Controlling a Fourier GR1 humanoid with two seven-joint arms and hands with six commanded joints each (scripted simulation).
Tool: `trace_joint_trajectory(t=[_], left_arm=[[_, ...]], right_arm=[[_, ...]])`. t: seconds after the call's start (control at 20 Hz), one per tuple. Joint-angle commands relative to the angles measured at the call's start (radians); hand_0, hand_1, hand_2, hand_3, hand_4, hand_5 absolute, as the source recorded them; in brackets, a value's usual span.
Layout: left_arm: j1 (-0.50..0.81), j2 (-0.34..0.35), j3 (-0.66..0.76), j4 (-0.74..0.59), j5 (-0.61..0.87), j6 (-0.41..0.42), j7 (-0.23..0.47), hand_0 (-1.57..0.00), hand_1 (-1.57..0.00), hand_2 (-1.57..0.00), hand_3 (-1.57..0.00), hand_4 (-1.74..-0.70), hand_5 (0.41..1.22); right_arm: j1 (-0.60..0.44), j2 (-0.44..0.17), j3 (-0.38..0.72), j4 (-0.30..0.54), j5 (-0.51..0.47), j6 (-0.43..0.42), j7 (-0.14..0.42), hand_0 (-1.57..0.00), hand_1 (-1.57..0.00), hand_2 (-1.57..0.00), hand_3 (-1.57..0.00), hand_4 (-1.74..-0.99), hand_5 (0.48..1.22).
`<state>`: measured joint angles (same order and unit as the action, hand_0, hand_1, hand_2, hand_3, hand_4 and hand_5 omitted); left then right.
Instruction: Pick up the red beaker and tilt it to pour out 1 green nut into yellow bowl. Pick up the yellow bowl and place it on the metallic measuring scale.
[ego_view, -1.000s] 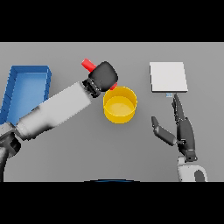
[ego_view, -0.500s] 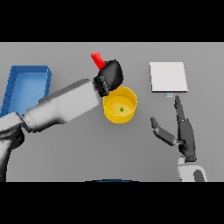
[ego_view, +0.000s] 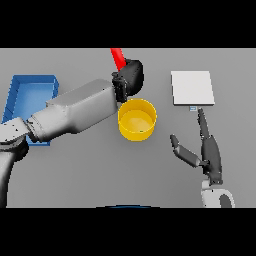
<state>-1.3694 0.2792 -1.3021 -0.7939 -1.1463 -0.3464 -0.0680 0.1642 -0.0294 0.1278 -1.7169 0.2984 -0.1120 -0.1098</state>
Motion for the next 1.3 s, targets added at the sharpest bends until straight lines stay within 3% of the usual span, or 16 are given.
trace_joint_trajectory(t=[0.0, 0.1, 0.15, 0.25, 0.4, 0.5, 0.7, 0.75, 0.95, 1.1, 1.25], left_arm=[[-0.022, 0.008, 0.016, 0.009, 0.015, 0.007, -0.013, -1.57, -1.57, -1.57, -1.57, -1.73, 1.221], [-0.082, 0.036, 0.046, 0.031, 0.033, 0.038, -0.023, -1.57, -1.57, -1.57, -1.49, -1.73, 1.221], [-0.114, 0.06, 0.069, 0.035, 0.051, 0.038, -0.026, -1.57, -1.57, -1.4, -1.51, -1.68, 1.221], [-0.167, 0.08, 0.114, 0.081, 0.09, 0.062, -0.03, -1.57, -1.57, -1.46, -1.04, -1.7, 1.221], [-0.24, 0.111, 0.192, 0.169, 0.154, 0.075, -0.003, -1.57, -1.57, -1.51, -1.3, -1.71, 1.221], [-0.248, 0.141, 0.279, 0.229, 0.223, 0.081, 0.027, -1.57, -1.57, -1.53, -1.4, -1.72, 1.221], [-0.195, 0.211, 0.524, 0.356, 0.432, 0.132, 0.185, -1.57, -1.57, -1.56, -1.36, -1.73, 1.221], [-0.164, 0.242, 0.58, 0.364, 0.489, 0.163, 0.185, -1.57, -1.57, -1.56, -1.37, -1.73, 1.221], [-0.027, 0.335, 0.741, 0.327, 0.674, 0.261, 0.185, -1.57, -1.57, -1.57, -1.43, -1.74, 1.221], [0.123, 0.405, 0.833, 0.21, 0.789, 0.348, 0.304, -1.57, -1.57, -1.57, -1.41, -1.74, 1.221], [0.302, 0.447, 0.903, 0.049, 0.894, 0.445, 0.411, -1.57, -1.57, -1.57, -1.45, -1.74, 1.221]], right_arm=[[-0.005, 0.001, -0.007, 0.003, -0.014, 0.004, 0.004, 0.0, 0.0, 0.0, 0.0, -1.206, 0.592], [-0.01, 0.006, 0.004, 0.0, 0.001, -0.002, -0.001, 0.0, 0.0, 0.0, 0.0, -1.203, 0.592], [-0.001, 0.006, 0.006, -0.008, 0.0, 0.001, 0.0, 0.0, 0.0, 0.0, 0.0, -1.201, 0.592], [-0.004, 0.016, 0.01, -0.005, -0.006, 0.001, -0.002, 0.0, 0.0, 0.0, 0.0, -1.186, 0.596], [-0.023, 0.011, -0.005, -0.003, -0.046, 0.024, 0.02, 0.0, 0.0, 0.0, 0.0, -1.182, 0.593], [-0.028, 0.013, -0.01, 0.001, -0.065, 0.032, 0.001, 0.0, 0.0, 0.0, 0.0, -1.193, 0.597], [-0.027, 0.008, -0.009, 0.013, -0.072, 0.045, 0.0, 0.0, 0.0, 0.0, 0.0, -1.222, 0.592], [-0.02, 0.002, -0.017, 0.025, -0.084, 0.051, -0.018, 0.0, 0.0, 0.0, 0.0, -1.224, 0.592], [-0.043, -0.01, -0.025, 0.041, -0.083, 0.05, -0.037, 0.0, 0.0, 0.0, 0.0, -1.222, 0.586], [-0.027, -0.029, -0.018, 0.031, -0.078, 0.067, -0.056, 0.0, 0.0, 0.0, 0.0, -1.217, 0.595], [-0.036, -0.028, -0.008, 0.034, -0.057, 0.058, -0.035, 0.0, 0.0, 0.0, 0.0, -1.212, 0.61]])
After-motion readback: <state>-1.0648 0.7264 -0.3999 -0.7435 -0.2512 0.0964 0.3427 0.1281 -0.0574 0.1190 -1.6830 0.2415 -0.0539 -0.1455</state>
